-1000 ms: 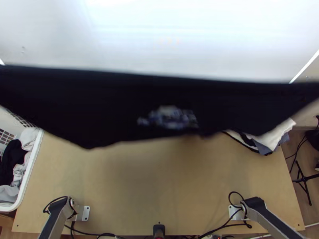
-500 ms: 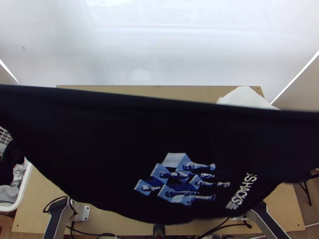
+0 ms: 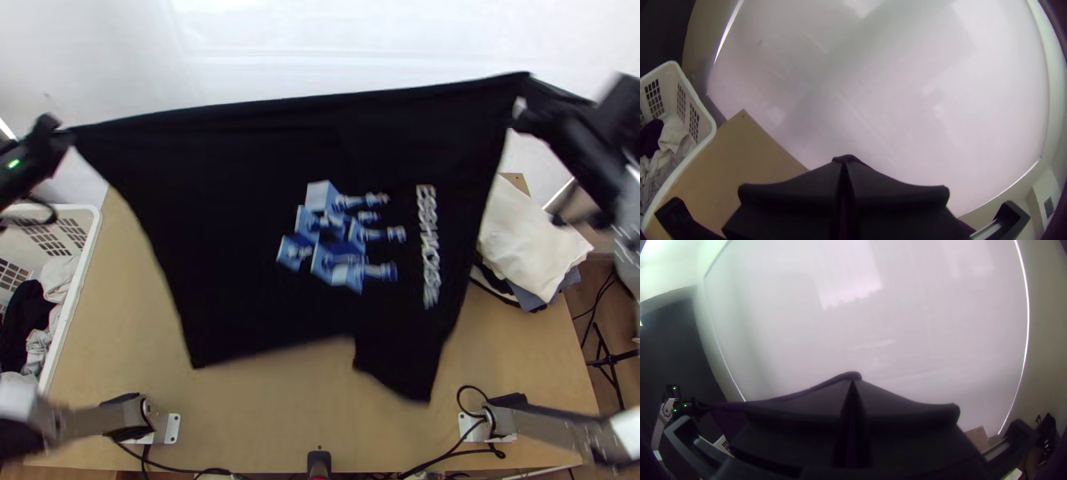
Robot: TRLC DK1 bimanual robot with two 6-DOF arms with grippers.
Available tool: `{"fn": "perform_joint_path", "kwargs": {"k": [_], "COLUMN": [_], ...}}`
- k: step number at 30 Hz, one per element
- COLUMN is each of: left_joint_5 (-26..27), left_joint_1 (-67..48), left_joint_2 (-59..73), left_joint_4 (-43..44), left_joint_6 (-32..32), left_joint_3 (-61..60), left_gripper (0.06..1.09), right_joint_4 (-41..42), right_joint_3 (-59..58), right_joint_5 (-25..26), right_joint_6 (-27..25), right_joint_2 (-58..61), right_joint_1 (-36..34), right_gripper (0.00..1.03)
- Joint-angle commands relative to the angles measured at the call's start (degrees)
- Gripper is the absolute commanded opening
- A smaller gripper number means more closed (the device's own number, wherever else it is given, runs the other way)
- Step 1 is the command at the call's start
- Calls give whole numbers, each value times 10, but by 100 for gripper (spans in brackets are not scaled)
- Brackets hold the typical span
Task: Fold the t-shirt
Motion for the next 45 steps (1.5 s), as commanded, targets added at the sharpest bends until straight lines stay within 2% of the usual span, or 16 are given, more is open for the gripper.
{"fn": "perform_joint_path", "kwargs": {"k": [1, 5, 9, 12, 17, 24, 31, 39, 45], "left_joint_5": [-11, -24, -23, -21, -20, -15, 7, 7, 7], "left_joint_1": [-14, -15, -8, -1, 7, 18, 16, 17, 18], "left_joint_2": [206, 211, 176, 131, -4, -171, -256, -258, -240], "left_joint_4": [-100, -87, -98, -113, -98, -88, -88, -65, -62], "left_joint_6": [44, 55, 47, 24, -10, -44, -67, -72, -74], "left_joint_3": [128, 146, 203, 250, 251, 180, 122, 120, 121], "left_gripper": [9, 9, 9, 9, 9, 9, 9, 9, 9], "right_joint_4": [4, 3, 0, -17, -56, -193, -313, -310, -238], "right_joint_3": [78, 80, 100, 117, 82, 86, 175, 208, 228], "right_joint_5": [5, 4, 4, 5, 5, 6, 5, 6, 5], "right_joint_6": [-19, -17, 6, 22, 43, 24, 24, 19, 35], "right_joint_2": [147, 143, 83, 25, -105, -233, -257, -237, -189], "right_joint_1": [5, 5, 7, 6, -11, -18, -16, -11, 8], "right_gripper": [3, 3, 3, 3, 3, 3, 3, 3, 3]}}
